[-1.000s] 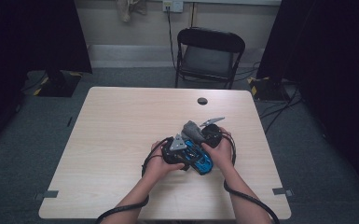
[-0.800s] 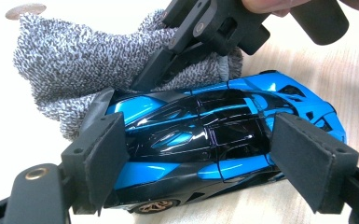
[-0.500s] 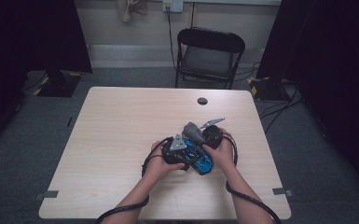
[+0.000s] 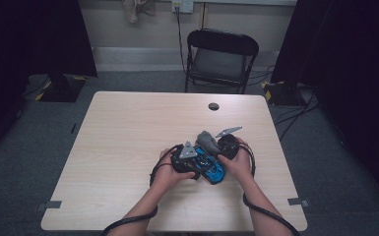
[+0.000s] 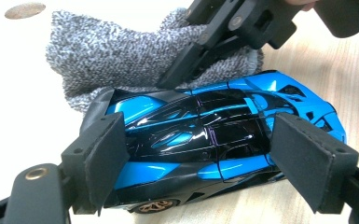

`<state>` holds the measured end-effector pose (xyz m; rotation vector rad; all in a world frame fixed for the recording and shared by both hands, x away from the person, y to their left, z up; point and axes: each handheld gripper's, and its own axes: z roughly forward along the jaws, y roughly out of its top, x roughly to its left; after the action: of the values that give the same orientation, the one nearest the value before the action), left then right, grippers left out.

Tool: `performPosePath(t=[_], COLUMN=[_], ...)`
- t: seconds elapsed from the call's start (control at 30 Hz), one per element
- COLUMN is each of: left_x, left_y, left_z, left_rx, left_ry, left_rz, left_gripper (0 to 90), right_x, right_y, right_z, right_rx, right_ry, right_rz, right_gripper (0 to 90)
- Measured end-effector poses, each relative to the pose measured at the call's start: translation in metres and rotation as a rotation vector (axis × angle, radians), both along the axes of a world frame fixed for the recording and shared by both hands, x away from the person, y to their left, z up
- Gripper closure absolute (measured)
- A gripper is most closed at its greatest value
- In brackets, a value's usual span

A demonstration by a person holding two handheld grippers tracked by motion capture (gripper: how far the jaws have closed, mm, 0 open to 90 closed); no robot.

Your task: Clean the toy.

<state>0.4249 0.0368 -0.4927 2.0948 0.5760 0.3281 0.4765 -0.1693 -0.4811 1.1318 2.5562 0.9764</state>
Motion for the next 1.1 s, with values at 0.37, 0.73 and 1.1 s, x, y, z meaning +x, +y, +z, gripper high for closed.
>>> performPosePath(t=[0.37,0.73,1.1], left_x=[0.000,0.000,0.000], left_y=[0.000,0.000,0.000], left_z=[0.000,0.000,0.000], left_rx=[-0.001,0.000,0.001], left_ry=[0.000,0.000,0.000], left_rz=[0.000,-0.004,-0.009], left_gripper=[18.5,18.5,18.8], right_x=[-0.009,-0.016,-0.025], right_y=[-0.010,-0.019,-0.029], right_z=[0.000,0.000,0.000], right_rx=[0.002,0.016,0.009], right_ry=[0.007,0.009,0.005], right_rz=[0.004,0.000,0.008], right_gripper=[71.5,71.5,71.5])
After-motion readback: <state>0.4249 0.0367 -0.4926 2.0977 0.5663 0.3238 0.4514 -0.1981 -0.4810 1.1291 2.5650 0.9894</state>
